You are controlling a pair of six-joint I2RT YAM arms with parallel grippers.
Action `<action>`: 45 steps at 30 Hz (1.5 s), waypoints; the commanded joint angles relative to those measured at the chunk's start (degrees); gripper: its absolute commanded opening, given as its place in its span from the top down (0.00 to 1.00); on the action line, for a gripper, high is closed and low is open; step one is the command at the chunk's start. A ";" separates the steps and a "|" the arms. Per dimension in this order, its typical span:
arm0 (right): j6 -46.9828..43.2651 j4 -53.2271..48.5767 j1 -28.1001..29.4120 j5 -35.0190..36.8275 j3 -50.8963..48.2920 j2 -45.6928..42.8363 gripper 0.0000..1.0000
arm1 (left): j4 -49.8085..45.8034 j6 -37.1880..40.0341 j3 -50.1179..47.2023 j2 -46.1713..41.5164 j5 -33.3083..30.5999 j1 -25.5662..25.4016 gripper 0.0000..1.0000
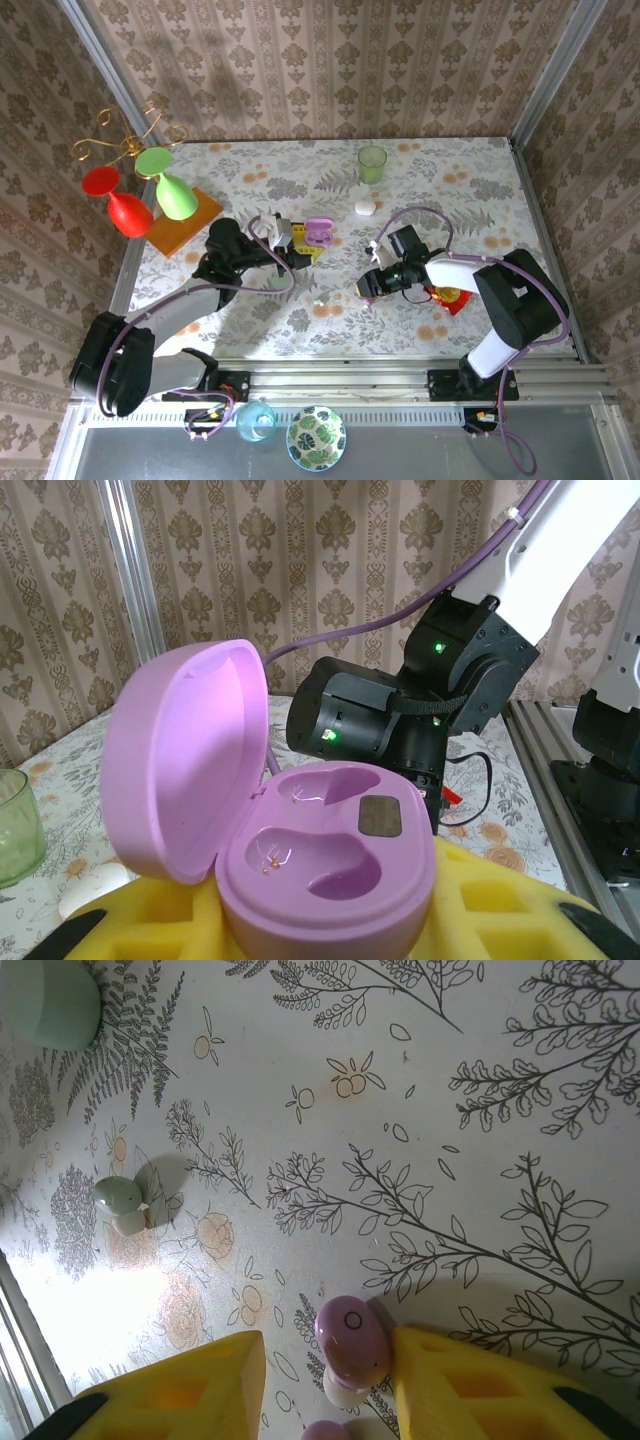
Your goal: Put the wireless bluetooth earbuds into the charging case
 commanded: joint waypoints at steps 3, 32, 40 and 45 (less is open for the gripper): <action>0.64 -1.51 0.76 -0.14 0.24 0.87 0.65 | 2.36 -0.08 -0.05 0.14 0.69 0.08 0.75; 26.40 -0.51 3.61 34.13 -3.24 -11.04 0.80 | 4.20 -0.39 0.74 2.20 1.15 0.05 0.75; 35.87 3.02 5.67 31.88 -3.98 -6.50 0.78 | 4.20 -0.62 0.66 2.25 1.26 0.05 0.75; 36.69 6.41 5.73 30.12 -5.93 -6.39 0.74 | 4.11 -0.71 0.41 1.85 1.02 0.05 0.75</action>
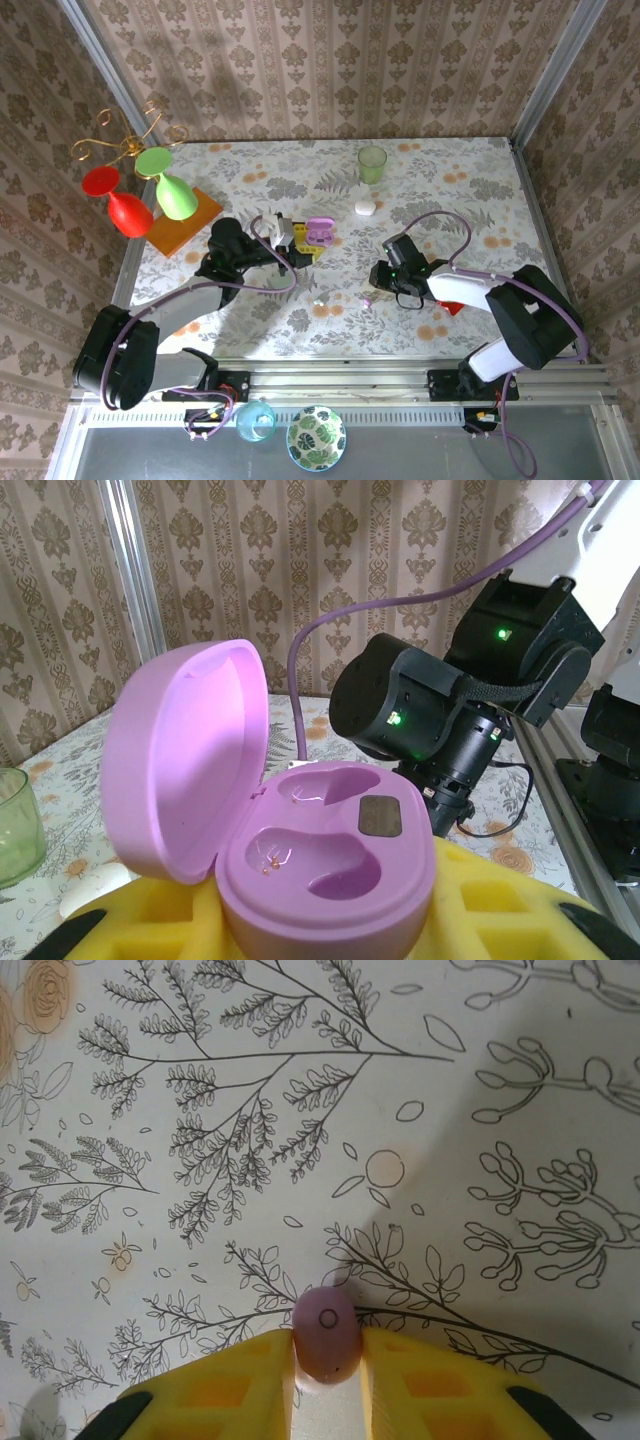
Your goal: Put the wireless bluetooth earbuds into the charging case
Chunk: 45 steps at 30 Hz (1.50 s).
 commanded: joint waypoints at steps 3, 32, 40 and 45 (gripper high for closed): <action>-3.20 0.59 0.04 -2.09 -0.65 -1.43 0.63 | 1.23 -0.44 0.48 -0.57 1.15 0.05 0.75; -11.77 0.20 -7.68 -18.26 1.65 3.43 0.71 | 0.08 0.27 0.46 -1.03 0.91 -0.21 0.75; -10.59 2.96 -7.74 -20.24 1.29 5.44 0.74 | 0.08 0.27 0.11 -1.39 0.85 -0.21 0.76; -10.91 2.58 -7.76 -19.13 1.29 6.41 0.76 | 0.17 0.27 0.00 -1.48 0.87 -0.21 0.75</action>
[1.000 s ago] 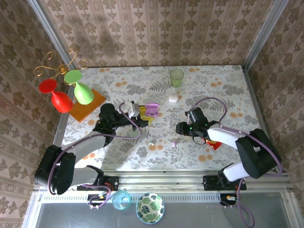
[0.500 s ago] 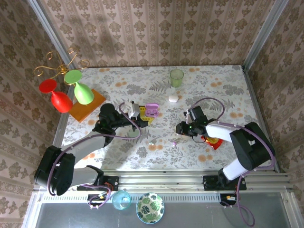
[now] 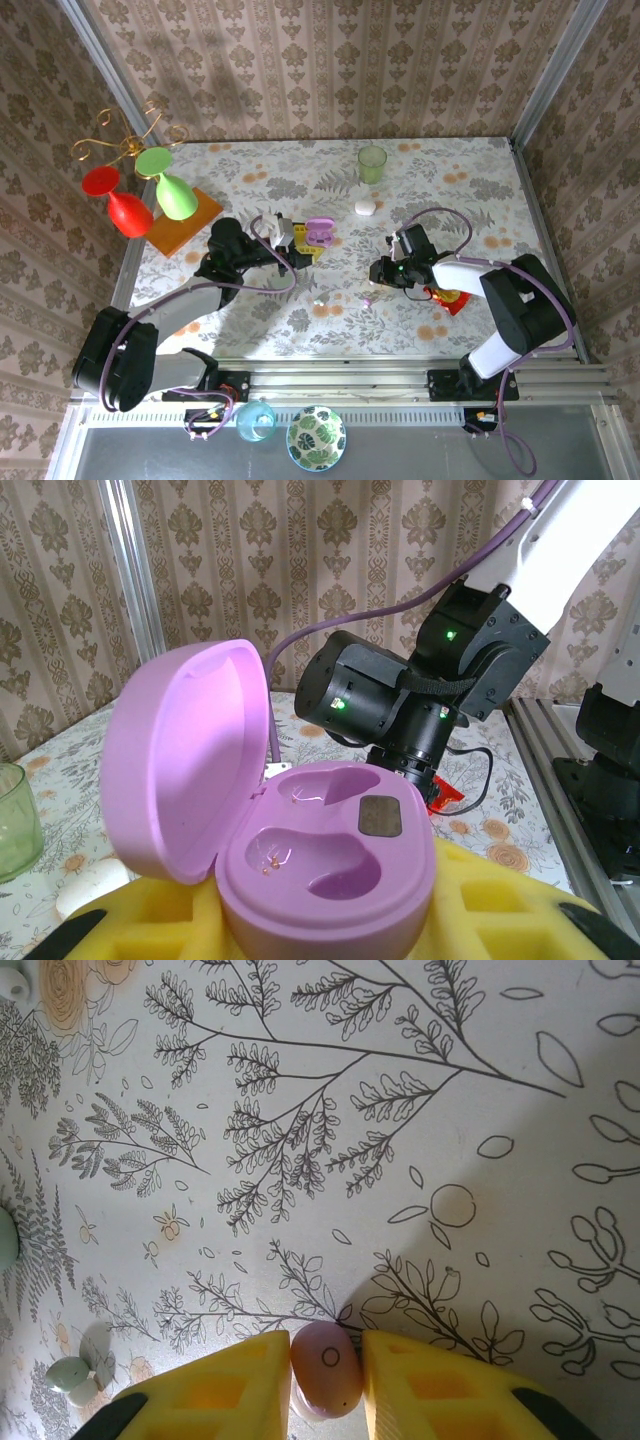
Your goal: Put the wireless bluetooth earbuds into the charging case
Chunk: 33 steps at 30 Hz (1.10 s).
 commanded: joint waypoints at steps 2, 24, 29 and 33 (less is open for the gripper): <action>0.80 1.13 0.30 -0.42 -0.88 1.96 0.78 | 1.28 0.25 0.02 -0.88 0.88 -0.19 0.75; 11.99 -36.74 13.00 50.61 19.20 -7.13 0.84 | 1.48 0.56 0.90 -0.25 1.27 -0.01 0.75; 14.25 -43.06 14.82 53.61 25.60 -2.92 0.84 | 1.47 0.42 0.83 -0.75 1.48 -0.01 0.75; 13.29 -46.73 16.21 56.00 29.39 0.09 0.84 | 0.88 0.72 0.48 -1.49 1.33 -0.01 0.75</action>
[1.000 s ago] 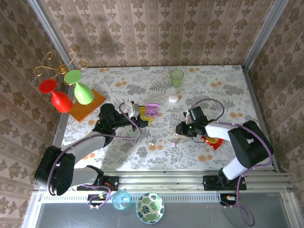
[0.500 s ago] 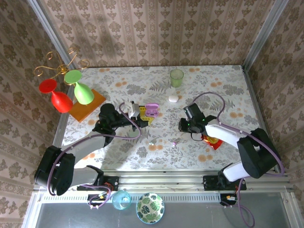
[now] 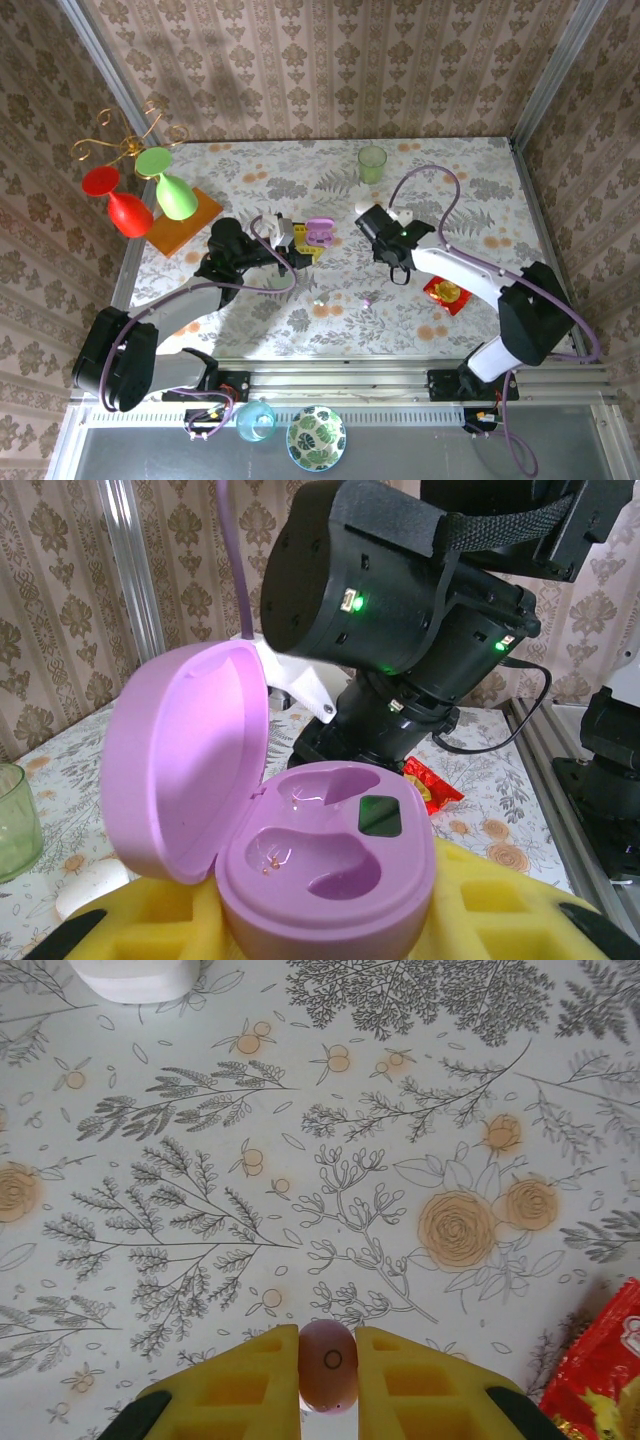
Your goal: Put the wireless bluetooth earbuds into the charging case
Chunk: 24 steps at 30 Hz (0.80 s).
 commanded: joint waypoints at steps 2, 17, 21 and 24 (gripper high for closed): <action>1.23 -7.13 1.35 6.27 4.11 2.50 0.84 | 0.54 1.09 0.12 -1.80 1.03 -0.01 0.75; 0.00 -15.53 1.62 5.23 12.22 8.15 0.84 | 0.17 2.15 -0.42 -1.72 -0.16 -0.01 0.76; 0.78 -18.28 1.66 5.26 14.82 10.37 0.85 | 0.58 2.29 -0.93 -1.94 -0.50 -0.01 0.76; 0.87 -18.39 1.70 5.27 15.66 10.03 0.85 | 0.18 2.98 -1.30 -1.82 -1.46 0.15 0.76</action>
